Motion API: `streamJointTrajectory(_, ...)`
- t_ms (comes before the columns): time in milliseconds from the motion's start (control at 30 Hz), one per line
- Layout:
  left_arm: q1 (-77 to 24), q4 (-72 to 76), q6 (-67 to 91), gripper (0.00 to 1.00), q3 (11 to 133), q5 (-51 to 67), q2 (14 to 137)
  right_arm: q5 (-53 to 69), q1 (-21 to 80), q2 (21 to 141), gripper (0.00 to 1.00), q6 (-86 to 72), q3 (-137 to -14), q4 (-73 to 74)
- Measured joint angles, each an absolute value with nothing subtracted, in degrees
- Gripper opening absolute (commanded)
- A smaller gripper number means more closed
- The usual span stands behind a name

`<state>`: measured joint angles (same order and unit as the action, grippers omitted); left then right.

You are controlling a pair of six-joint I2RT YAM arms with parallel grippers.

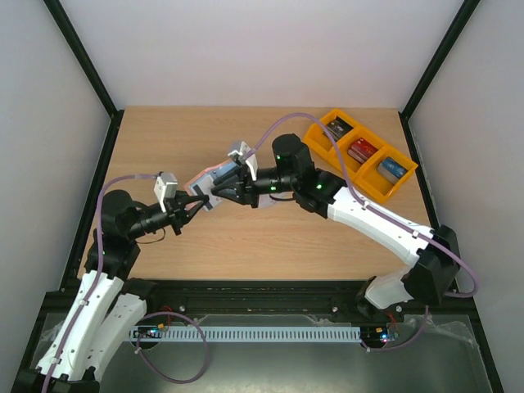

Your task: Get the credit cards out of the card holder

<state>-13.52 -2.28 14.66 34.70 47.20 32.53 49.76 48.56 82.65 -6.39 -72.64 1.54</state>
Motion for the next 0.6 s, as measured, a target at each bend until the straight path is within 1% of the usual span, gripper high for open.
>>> streamJointTrajectory(267, -13.4, -2.0, 11.9, 0.02, 34.7, 53.2, 31.9, 49.8, 48.4, 79.9, 0.33, -3.8, -72.7, 3.4)
streamJointTrajectory(400, -13.4, -2.0, 11.8, 0.02, 34.7, 54.0, 32.0, 50.3, 48.4, 79.9, 0.32, -3.4, -72.7, 3.9)
streamJointTrajectory(500, -13.4, -1.5, 12.5, 0.02, 34.7, 54.0, 32.0, 51.1, 48.5, 79.9, 0.27, -2.7, -72.7, 3.8)
streamJointTrajectory(600, -13.4, -0.3, 13.2, 0.02, 34.7, 54.2, 32.0, 53.0, 48.7, 80.0, 0.27, -1.8, -72.7, 3.5)
